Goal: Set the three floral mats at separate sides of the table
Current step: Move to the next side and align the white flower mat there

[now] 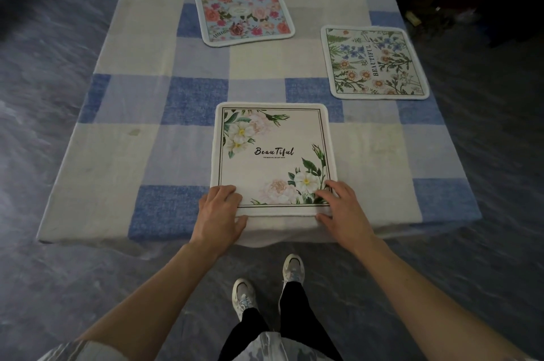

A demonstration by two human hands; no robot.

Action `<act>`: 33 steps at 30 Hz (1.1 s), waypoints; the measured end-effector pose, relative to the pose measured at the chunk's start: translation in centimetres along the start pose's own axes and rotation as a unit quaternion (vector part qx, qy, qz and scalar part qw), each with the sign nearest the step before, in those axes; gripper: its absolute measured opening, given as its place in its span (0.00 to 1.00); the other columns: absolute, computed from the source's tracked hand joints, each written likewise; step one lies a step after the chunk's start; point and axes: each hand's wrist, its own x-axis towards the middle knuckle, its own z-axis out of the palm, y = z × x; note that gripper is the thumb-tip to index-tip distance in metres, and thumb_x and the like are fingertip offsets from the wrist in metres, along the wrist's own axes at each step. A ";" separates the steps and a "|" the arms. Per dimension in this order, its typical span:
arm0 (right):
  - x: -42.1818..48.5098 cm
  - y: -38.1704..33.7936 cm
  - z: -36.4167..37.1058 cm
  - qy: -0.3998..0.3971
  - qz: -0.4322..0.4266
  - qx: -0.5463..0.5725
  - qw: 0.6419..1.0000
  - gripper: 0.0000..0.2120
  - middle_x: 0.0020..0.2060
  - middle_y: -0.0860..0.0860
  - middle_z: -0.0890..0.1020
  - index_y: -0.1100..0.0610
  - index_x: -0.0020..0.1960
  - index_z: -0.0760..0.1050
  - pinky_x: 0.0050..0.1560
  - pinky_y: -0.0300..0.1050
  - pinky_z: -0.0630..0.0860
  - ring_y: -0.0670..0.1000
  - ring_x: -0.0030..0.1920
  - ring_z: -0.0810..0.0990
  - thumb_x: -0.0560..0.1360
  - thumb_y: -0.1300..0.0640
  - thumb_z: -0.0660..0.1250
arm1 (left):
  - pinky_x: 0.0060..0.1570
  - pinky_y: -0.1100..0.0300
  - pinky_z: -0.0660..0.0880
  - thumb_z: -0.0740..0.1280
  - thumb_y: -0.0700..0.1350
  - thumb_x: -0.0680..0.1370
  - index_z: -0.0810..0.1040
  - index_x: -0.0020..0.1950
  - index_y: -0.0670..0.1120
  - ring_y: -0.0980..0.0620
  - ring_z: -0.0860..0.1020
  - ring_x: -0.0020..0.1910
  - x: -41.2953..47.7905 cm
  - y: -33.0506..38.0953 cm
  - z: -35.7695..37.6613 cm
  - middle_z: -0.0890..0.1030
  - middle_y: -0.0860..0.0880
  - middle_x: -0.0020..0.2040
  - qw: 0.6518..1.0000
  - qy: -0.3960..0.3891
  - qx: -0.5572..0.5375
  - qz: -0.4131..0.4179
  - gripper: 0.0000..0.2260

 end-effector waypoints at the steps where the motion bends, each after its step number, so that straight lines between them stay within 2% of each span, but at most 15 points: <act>1: -0.1 -0.2 -0.1 -0.004 0.004 -0.005 1.000 0.26 0.72 0.54 0.66 0.53 0.69 0.71 0.75 0.51 0.60 0.55 0.73 0.59 0.73 0.56 0.73 | 0.60 0.45 0.70 0.72 0.50 0.72 0.78 0.55 0.45 0.45 0.71 0.61 0.0 0.1 -0.1 0.75 0.46 0.62 1.000 -0.007 0.004 -0.001 0.15; 4: -0.4 -1.1 -0.8 0.003 -0.002 -0.029 1.000 0.27 0.73 0.53 0.66 0.53 0.70 0.70 0.74 0.51 0.60 0.55 0.74 0.58 0.73 0.53 0.72 | 0.60 0.46 0.69 0.71 0.54 0.72 0.77 0.57 0.48 0.46 0.71 0.61 0.2 0.4 -1.0 0.75 0.48 0.62 0.999 -0.013 0.027 0.013 0.17; 8: -0.6 -2.8 -2.4 0.037 -0.011 -0.062 0.997 0.30 0.74 0.53 0.64 0.52 0.74 0.65 0.73 0.53 0.63 0.55 0.75 0.58 0.75 0.49 0.70 | 0.60 0.45 0.70 0.73 0.57 0.70 0.79 0.59 0.48 0.45 0.73 0.62 0.4 0.5 -3.3 0.78 0.47 0.63 0.997 0.046 0.037 0.042 0.21; 12: -1.2 -4.2 -4.6 0.085 -0.025 -0.031 0.996 0.30 0.73 0.52 0.67 0.54 0.73 0.67 0.70 0.55 0.66 0.54 0.74 0.61 0.74 0.51 0.72 | 0.59 0.46 0.70 0.72 0.58 0.70 0.78 0.61 0.48 0.45 0.73 0.63 0.6 1.1 -6.2 0.77 0.47 0.64 0.995 0.086 0.021 0.038 0.23; 15: -1.0 -4.6 -6.7 0.113 -0.037 0.015 0.993 0.29 0.72 0.52 0.68 0.53 0.73 0.67 0.72 0.52 0.64 0.52 0.73 0.63 0.75 0.49 0.71 | 0.59 0.48 0.71 0.72 0.57 0.71 0.77 0.62 0.48 0.47 0.72 0.62 0.7 1.7 -8.5 0.76 0.49 0.64 0.992 0.119 -0.040 0.007 0.23; 17: -0.6 -4.8 -8.2 0.118 -0.046 0.052 0.991 0.29 0.72 0.51 0.67 0.53 0.73 0.66 0.73 0.47 0.61 0.50 0.72 0.63 0.75 0.48 0.70 | 0.60 0.50 0.71 0.73 0.55 0.72 0.77 0.61 0.48 0.49 0.72 0.61 0.8 2.1 -9.8 0.76 0.50 0.63 0.986 0.144 -0.083 0.003 0.21; 20: 0.2 -5.4 -10.2 0.134 -0.068 0.118 0.982 0.27 0.70 0.49 0.69 0.51 0.72 0.68 0.70 0.38 0.58 0.46 0.70 0.64 0.75 0.47 0.70 | 0.59 0.59 0.67 0.73 0.54 0.72 0.78 0.59 0.50 0.53 0.74 0.58 0.8 2.9 -11.2 0.78 0.53 0.59 0.971 0.188 -0.146 -0.026 0.18; 24: 0.3 -6.8 -12.0 0.161 -0.099 0.210 0.959 0.23 0.65 0.47 0.74 0.51 0.68 0.71 0.69 0.47 0.66 0.46 0.66 0.70 0.75 0.47 0.70 | 0.53 0.60 0.74 0.72 0.57 0.72 0.78 0.56 0.56 0.59 0.76 0.53 0.3 3.8 -12.6 0.78 0.59 0.54 0.936 0.219 -0.262 -0.081 0.15; 29: -1.3 -9.0 -13.2 0.160 -0.061 0.320 0.932 0.20 0.62 0.43 0.76 0.49 0.66 0.73 0.64 0.49 0.73 0.44 0.64 0.74 0.76 0.46 0.68 | 0.50 0.58 0.77 0.71 0.57 0.73 0.78 0.55 0.56 0.59 0.78 0.53 -0.3 3.1 -14.8 0.80 0.56 0.53 0.909 0.219 -0.334 -0.121 0.13; 33: -1.8 -11.3 -13.9 0.163 -0.052 0.354 0.919 0.17 0.61 0.42 0.77 0.45 0.65 0.72 0.63 0.49 0.74 0.43 0.63 0.75 0.77 0.45 0.66 | 0.44 0.71 0.72 0.71 0.55 0.73 0.78 0.54 0.56 0.66 0.77 0.52 0.3 2.4 -17.6 0.81 0.59 0.51 0.883 0.233 -0.389 -0.121 0.11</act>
